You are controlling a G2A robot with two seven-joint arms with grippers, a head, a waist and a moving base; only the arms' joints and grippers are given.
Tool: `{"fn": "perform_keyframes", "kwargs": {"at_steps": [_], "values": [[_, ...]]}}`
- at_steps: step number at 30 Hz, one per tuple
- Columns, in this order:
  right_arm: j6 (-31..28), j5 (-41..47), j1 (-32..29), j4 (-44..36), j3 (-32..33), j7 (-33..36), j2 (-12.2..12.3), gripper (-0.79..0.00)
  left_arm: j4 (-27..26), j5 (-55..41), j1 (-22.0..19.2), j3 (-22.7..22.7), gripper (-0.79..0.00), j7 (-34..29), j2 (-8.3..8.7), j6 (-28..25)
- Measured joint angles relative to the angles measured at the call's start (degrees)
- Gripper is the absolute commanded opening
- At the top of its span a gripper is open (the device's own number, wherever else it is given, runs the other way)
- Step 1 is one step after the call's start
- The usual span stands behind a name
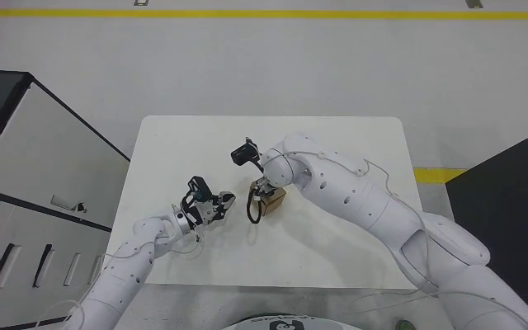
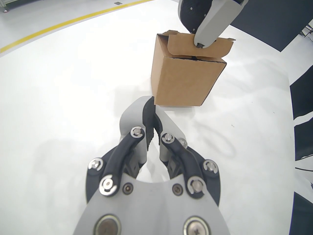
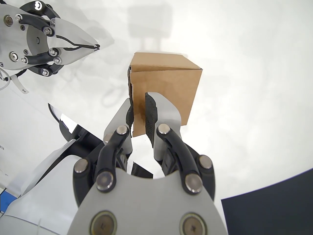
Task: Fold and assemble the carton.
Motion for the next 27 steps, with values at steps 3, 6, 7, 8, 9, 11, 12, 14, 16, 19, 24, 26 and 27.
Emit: {"fn": "perform_keyframes", "kwargs": {"at_steps": [3,6,7,8,9,11,12,14,16,19,24,26,27], "values": [[-0.1,-0.46,0.02,0.31,-0.03,0.11,-0.26,-0.696,0.14,-0.11,-0.16,0.03,-0.785,0.0,-0.01,-0.12],[-0.13,-0.96,0.05,0.72,-0.01,0.16,-0.51,-0.705,0.32,-0.13,-0.32,0.09,-0.785,-0.01,-0.03,-0.16],[-0.15,-1.08,0.05,0.85,0.01,0.17,-0.58,-0.705,0.39,-0.14,-0.36,0.13,-0.785,-0.01,-0.04,-0.16],[-0.16,-1.2,0.04,1.03,0.06,0.17,-0.68,-0.702,0.49,-0.19,-0.42,0.19,-0.785,-0.01,-0.06,-0.21],[-0.15,-1.27,0.01,1.17,0.1,0.16,-0.75,-0.699,0.55,-0.22,-0.47,0.24,-0.785,-0.01,-0.08,-0.27],[-0.15,-1.4,-0.04,1.45,0.17,0.21,-0.92,-0.693,0.69,-0.23,-0.6,0.33,-0.785,-0.02,-0.1,-0.36],[-0.22,-1.45,-0.06,1.57,0.18,0.24,-1.0,-0.69,0.74,-0.23,-0.65,0.36,-0.785,0.0,-0.11,-0.36],[-0.31,-1.63,-0.1,1.86,0.18,0.33,-1.19,-0.69,0.85,-0.21,-0.72,0.43,-0.785,0.07,-0.13,-0.36],[-0.36,-1.85,-0.13,2.09,0.1,0.35,-1.37,-0.683,0.93,-0.19,-0.78,0.47,-0.785,0.12,-0.14,-0.35],[-0.42,-2.18,-0.19,2.52,-0.04,0.44,-1.69,-0.683,1.06,-0.16,-0.84,0.52,-0.785,0.22,-0.15,-0.35],[-0.43,-3.07,-0.18,3.37,-0.37,0.63,-2.26,-0.705,1.2,-0.22,-0.78,0.54,-0.785,0.47,-0.15,-0.35],[-0.35,-3.5,-0.16,3.66,-0.47,0.69,-2.48,-0.696,1.22,-0.16,-0.73,0.53,-0.785,0.55,-0.13,-0.36],[-0.35,-3.74,-0.15,3.76,-0.54,0.7,-2.57,-0.693,1.22,-0.13,-0.72,0.52,-0.785,0.58,-0.13,-0.36]]}}
